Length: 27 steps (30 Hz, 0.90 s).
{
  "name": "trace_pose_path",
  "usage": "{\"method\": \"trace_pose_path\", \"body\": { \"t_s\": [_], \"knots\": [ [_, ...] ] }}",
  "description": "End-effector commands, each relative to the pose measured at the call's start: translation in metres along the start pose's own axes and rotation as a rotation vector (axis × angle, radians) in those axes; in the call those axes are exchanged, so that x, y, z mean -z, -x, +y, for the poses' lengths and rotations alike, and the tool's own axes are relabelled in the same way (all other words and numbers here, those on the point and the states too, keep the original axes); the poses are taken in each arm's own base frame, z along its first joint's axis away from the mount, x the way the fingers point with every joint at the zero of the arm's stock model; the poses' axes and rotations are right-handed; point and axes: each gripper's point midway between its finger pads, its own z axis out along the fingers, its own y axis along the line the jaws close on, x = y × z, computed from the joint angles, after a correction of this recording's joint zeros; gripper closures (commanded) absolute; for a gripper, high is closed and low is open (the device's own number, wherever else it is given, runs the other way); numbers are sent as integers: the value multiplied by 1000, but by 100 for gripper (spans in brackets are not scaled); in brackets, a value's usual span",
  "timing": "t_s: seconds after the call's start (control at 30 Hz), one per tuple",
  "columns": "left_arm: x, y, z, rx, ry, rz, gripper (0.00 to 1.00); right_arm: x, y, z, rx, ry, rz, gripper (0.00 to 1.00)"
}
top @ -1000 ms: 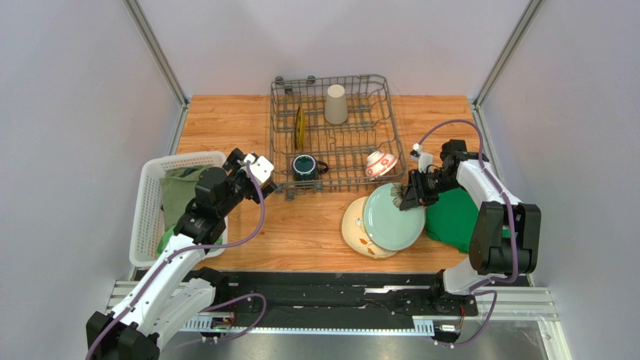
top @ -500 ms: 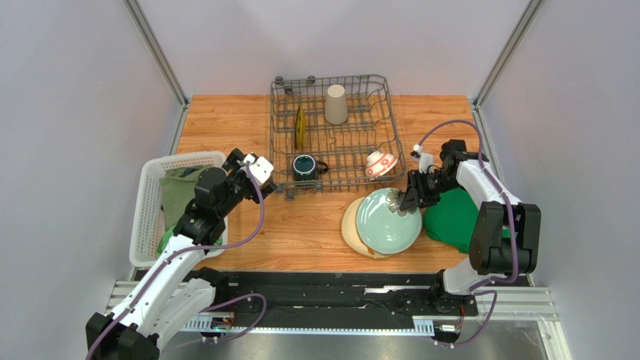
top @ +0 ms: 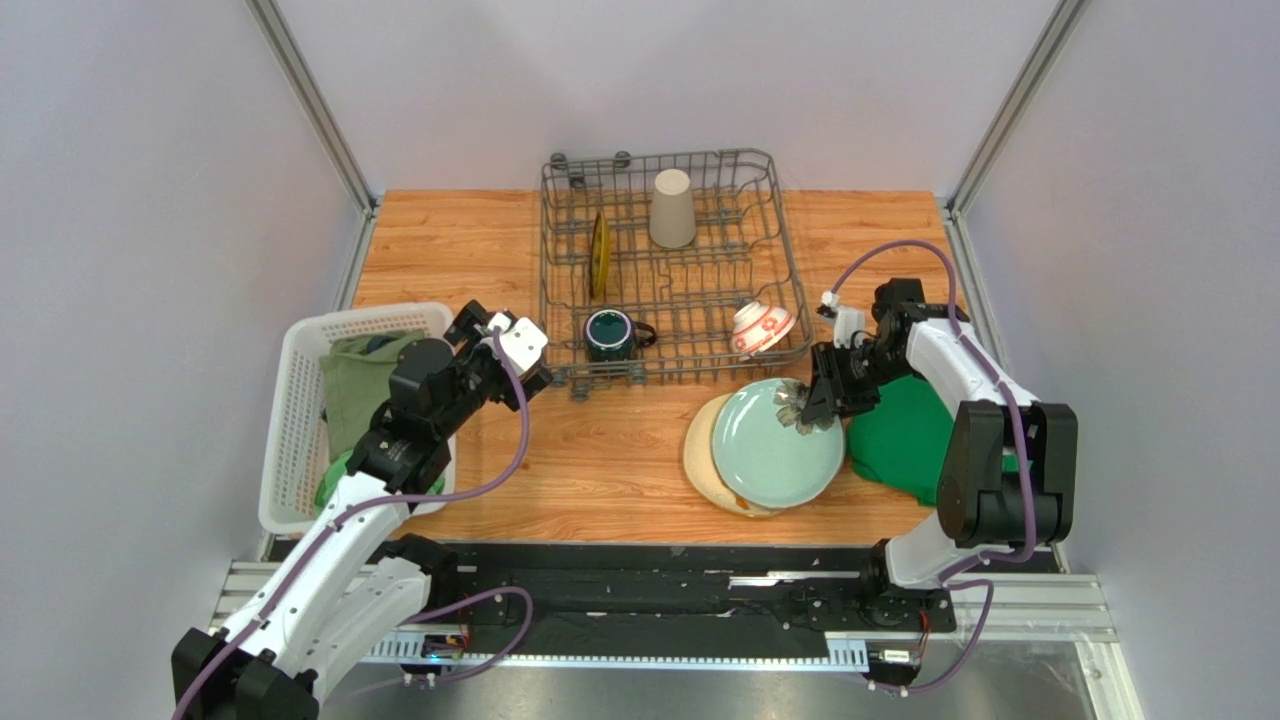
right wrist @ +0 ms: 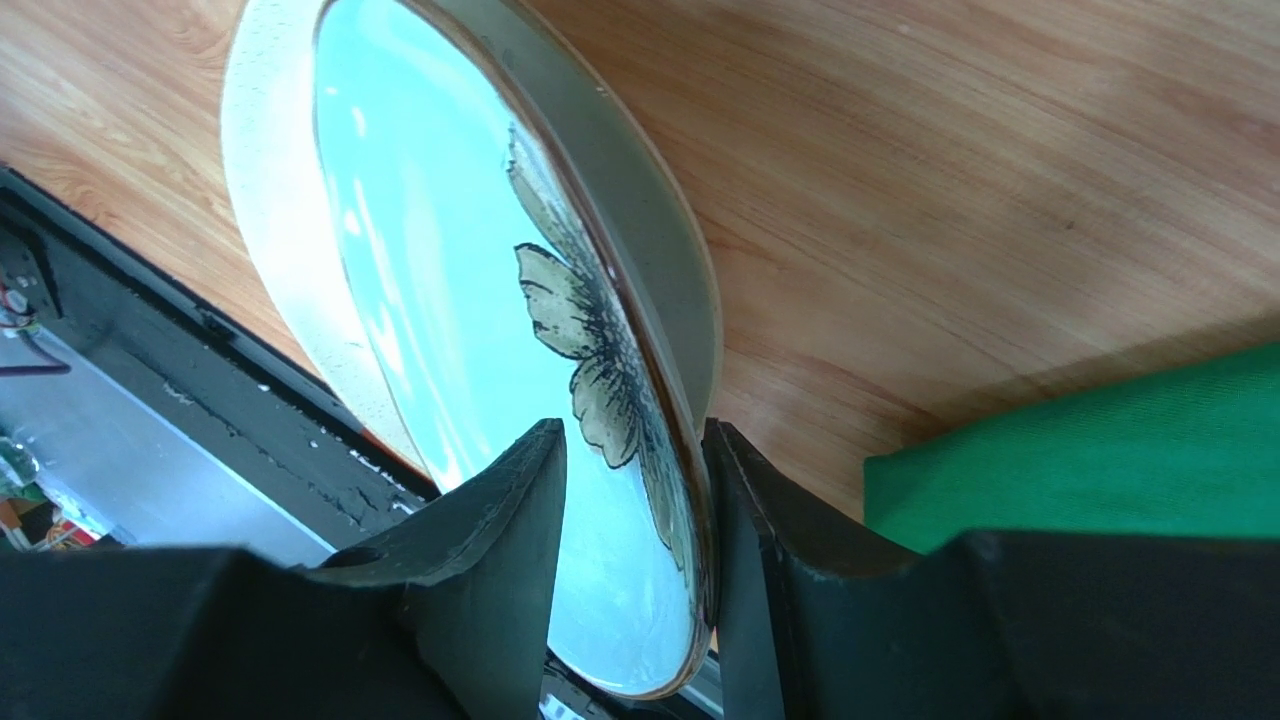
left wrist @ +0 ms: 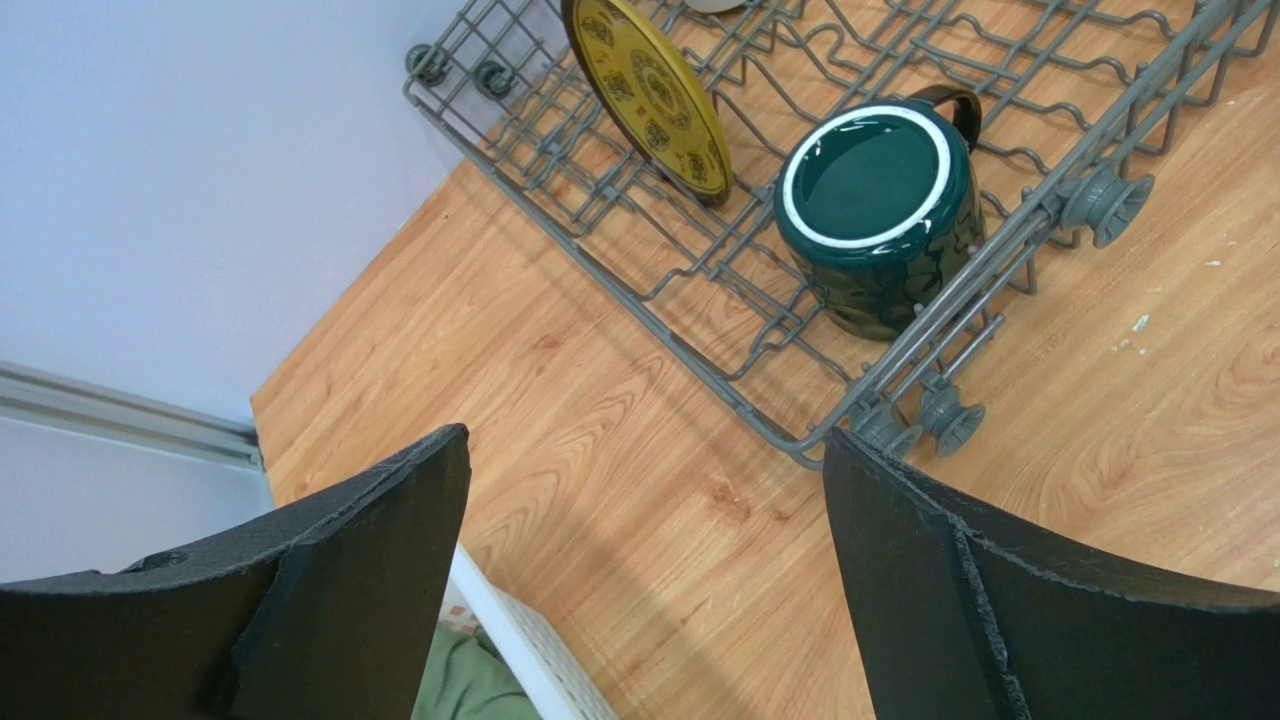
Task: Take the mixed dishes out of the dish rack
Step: Place the plate at the center of the board.
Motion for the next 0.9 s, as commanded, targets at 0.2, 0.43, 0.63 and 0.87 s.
{"method": "trace_pose_path", "body": {
  "t_s": [0.2,0.43,0.63,0.87],
  "knots": [
    [2,6,0,-15,-4,-31,5,-9,6,-18,-36,-94,4,59],
    [2,8,-1,-11,-12,-36,5,-13,4,-26,-35,-151,21,59],
    [2,8,0,-14,-10,-35,5,-16,7,-19,-2,-159,23,59],
    [2,8,0,-14,-8,-34,5,-19,7,-15,14,-159,27,59]
  ]
}}
